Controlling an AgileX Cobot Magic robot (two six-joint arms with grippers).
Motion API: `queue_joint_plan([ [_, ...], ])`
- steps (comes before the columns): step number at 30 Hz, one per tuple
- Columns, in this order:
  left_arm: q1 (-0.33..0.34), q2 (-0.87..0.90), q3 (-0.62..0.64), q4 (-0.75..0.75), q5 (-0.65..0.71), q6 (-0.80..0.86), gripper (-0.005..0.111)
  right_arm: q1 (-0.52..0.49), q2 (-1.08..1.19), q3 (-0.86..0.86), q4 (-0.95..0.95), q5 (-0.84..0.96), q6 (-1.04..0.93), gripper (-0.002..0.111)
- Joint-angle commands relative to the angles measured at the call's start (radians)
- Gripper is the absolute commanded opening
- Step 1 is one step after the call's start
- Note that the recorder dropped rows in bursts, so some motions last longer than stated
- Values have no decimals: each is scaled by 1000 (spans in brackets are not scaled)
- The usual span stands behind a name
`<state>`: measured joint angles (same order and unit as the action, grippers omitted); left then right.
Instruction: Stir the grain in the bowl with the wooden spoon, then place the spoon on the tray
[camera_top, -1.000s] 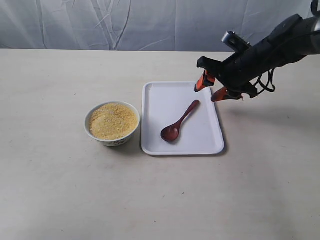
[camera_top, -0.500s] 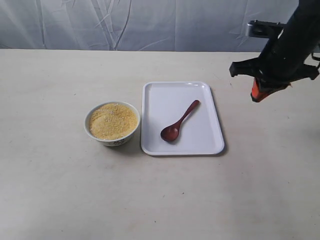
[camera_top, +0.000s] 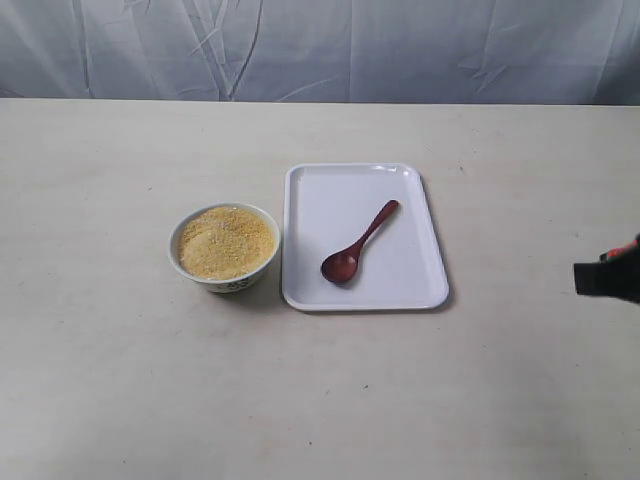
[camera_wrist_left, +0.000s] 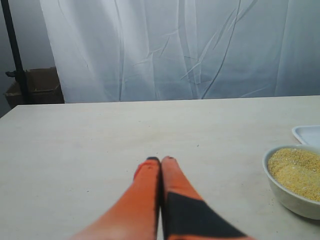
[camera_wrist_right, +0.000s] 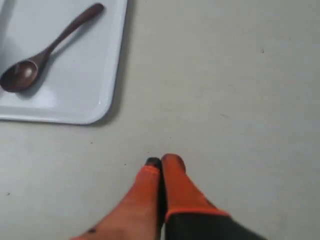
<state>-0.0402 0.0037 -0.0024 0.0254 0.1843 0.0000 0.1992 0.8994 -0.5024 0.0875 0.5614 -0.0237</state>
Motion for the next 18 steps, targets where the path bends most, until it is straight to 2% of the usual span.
queue_joint_plan([
  [1,-1,-4,2,3,-12,0,0,0,-239,145,2,-165,0,0],
  [7,-1,-4,2,3,-12,0,0,0,-439,154,2,-138,0,0],
  [11,-1,-4,2,3,-12,0,0,83,-475,154,55,-147,0,0],
  [18,-1,-4,2,3,-12,0,0,11,-682,154,79,-148,0,0],
])
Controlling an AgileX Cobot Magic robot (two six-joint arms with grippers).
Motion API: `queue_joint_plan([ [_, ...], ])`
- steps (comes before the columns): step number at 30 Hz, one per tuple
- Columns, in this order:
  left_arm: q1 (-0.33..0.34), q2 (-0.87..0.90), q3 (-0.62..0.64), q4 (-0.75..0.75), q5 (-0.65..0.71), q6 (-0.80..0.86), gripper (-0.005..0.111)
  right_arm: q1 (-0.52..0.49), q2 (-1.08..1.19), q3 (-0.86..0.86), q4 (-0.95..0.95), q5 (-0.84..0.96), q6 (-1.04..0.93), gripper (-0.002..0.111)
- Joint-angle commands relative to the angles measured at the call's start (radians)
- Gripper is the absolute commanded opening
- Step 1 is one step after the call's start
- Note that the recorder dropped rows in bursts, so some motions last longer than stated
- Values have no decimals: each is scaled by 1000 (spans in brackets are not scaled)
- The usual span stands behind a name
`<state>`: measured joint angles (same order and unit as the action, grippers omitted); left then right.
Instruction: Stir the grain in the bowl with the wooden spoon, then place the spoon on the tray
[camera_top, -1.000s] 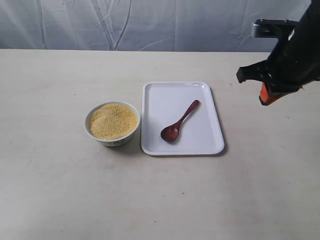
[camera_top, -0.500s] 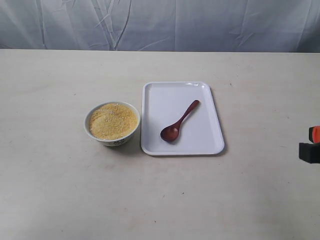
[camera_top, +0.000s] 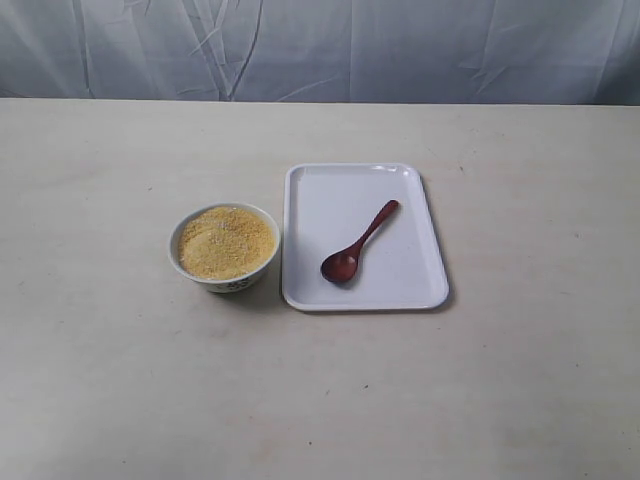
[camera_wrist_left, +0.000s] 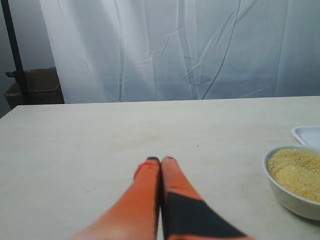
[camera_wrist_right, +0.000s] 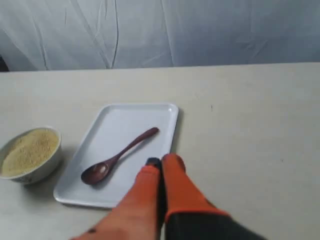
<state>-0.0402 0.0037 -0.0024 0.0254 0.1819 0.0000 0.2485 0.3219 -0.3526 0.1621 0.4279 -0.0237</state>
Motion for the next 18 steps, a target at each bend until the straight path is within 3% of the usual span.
queue_joint_plan([
  [1,-1,-4,2,3,-9,0,0,-46,-129,4,5,-15,0,0],
  [10,-1,-4,2,3,-9,0,0,-69,-253,7,5,-20,0,0],
  [18,-1,-4,2,3,-9,0,0,-69,-322,278,-241,-27,0,0],
])
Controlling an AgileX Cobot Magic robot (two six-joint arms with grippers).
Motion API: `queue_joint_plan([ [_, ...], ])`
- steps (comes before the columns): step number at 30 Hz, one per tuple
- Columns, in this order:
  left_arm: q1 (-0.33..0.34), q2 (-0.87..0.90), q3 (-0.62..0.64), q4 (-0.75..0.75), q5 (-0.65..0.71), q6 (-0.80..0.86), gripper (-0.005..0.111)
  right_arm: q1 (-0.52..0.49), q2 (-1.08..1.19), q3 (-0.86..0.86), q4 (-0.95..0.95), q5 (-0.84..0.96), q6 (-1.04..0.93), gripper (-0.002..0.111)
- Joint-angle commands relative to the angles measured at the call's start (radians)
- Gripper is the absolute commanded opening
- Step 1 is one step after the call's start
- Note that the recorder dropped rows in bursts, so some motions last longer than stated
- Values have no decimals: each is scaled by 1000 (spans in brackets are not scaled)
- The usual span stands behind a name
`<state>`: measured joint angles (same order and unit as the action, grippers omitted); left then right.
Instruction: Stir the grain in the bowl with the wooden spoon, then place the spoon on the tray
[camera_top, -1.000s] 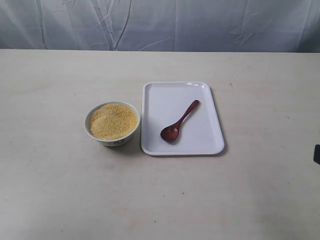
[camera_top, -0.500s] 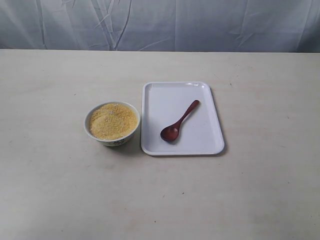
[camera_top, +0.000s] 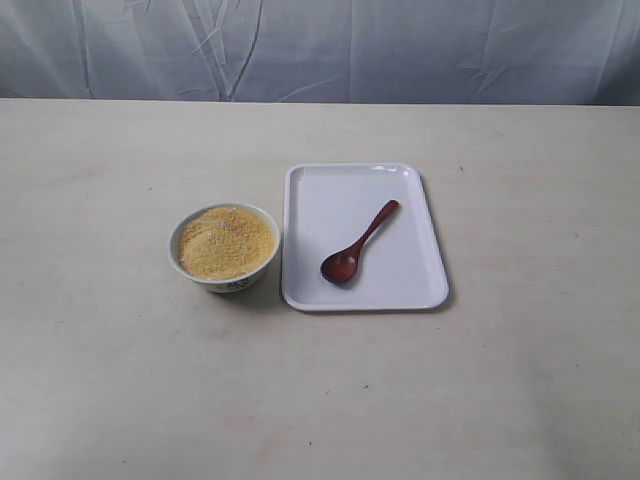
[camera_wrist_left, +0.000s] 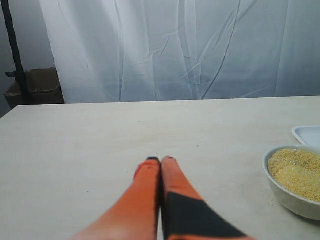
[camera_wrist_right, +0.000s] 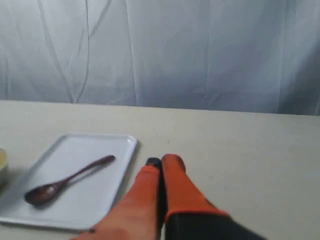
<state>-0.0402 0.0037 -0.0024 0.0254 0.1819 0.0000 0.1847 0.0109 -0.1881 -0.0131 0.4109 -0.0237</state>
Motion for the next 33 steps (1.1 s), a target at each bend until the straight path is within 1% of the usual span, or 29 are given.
queue_joint_plan([
  [1,-1,-4,2,3,-9,0,0,-5,-11,140,-66,-10,0,0],
  [2,-1,-4,2,3,-9,0,0,-5,-11,185,-68,-28,0,0],
  [6,-1,-4,2,3,-7,0,0,-5,-11,188,-64,-79,0,0],
  [33,-1,-4,2,3,-3,0,0,-5,-11,188,-64,-76,0,0],
])
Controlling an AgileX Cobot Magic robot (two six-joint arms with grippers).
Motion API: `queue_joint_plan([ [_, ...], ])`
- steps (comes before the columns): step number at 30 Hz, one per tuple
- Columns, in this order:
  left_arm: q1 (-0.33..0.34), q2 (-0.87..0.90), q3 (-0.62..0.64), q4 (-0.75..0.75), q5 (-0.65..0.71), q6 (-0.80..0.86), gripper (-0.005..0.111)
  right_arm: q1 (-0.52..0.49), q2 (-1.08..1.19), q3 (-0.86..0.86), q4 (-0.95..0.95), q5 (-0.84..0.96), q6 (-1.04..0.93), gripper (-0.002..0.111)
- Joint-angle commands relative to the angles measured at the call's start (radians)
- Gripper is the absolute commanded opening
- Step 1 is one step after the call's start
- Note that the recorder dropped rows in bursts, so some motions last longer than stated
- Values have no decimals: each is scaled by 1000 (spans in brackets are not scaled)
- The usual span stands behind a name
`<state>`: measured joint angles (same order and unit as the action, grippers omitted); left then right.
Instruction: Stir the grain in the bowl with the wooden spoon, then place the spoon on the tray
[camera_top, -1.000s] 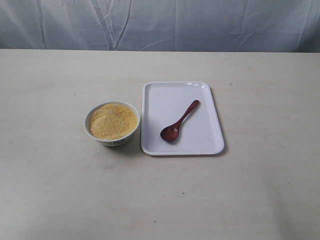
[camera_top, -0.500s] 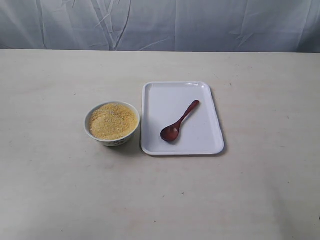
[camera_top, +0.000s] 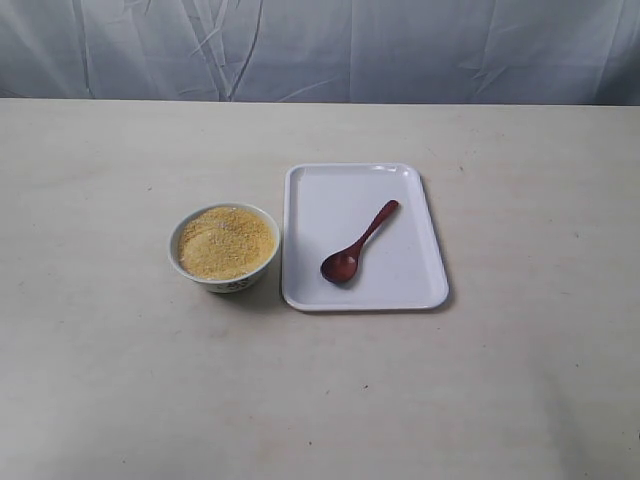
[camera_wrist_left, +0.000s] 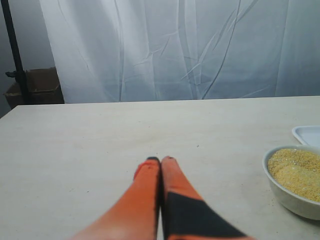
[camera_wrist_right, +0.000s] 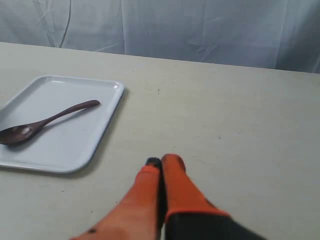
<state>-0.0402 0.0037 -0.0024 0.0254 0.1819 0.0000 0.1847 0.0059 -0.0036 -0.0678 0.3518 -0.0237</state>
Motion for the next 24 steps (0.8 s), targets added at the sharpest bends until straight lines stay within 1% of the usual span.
queue_joint_plan([
  [1,-1,-4,2,3,-3,0,0,-5,-6,4,-9,-17,0,0],
  [7,-1,-4,2,3,-3,0,0,-5,-6,4,-9,-17,0,0],
  [13,-1,-4,2,3,-3,0,0,-5,-6,4,34,-17,0,0],
  [24,-1,-4,2,3,-3,0,0,-5,-6,4,35,-17,-2,0],
])
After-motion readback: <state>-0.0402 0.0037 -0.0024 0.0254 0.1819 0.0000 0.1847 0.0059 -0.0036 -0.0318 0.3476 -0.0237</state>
